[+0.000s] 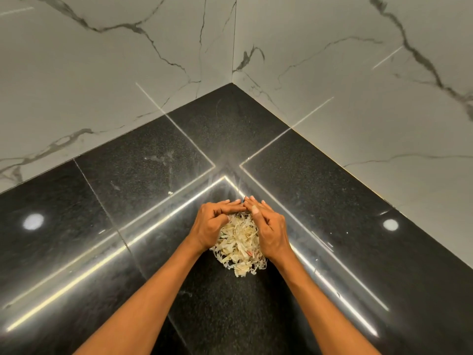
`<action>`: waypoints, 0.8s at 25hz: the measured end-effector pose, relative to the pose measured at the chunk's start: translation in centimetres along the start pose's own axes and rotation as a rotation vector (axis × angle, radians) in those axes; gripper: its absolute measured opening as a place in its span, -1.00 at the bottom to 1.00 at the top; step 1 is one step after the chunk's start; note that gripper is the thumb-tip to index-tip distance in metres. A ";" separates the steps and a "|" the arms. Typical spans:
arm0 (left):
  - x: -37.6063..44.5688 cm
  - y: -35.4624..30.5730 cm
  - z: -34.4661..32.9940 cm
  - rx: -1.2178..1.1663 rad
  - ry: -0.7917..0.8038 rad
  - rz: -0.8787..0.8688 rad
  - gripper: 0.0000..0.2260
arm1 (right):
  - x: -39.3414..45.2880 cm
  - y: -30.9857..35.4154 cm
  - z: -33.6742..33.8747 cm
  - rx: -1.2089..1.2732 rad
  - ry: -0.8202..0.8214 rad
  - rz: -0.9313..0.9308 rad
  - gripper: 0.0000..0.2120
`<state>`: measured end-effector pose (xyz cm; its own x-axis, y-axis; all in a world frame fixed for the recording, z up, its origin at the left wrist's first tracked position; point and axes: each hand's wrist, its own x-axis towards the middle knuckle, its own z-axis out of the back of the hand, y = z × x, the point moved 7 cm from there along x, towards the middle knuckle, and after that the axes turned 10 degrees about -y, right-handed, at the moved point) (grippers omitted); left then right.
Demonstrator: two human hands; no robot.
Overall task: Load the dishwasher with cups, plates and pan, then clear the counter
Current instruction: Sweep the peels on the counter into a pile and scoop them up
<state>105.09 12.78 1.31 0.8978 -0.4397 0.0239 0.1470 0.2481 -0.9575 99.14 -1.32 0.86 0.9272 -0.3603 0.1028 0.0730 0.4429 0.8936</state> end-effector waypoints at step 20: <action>-0.3 4.0 9.5 0.672 -0.399 0.119 -0.49 | 9.9 -0.3 -1.8 -0.403 0.258 0.188 -0.48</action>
<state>109.32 22.09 0.14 0.9857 -0.0659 0.1554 0.1455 0.7982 -0.5845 108.92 -3.55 0.82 0.9947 -0.0520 0.0888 -0.0150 0.7800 0.6256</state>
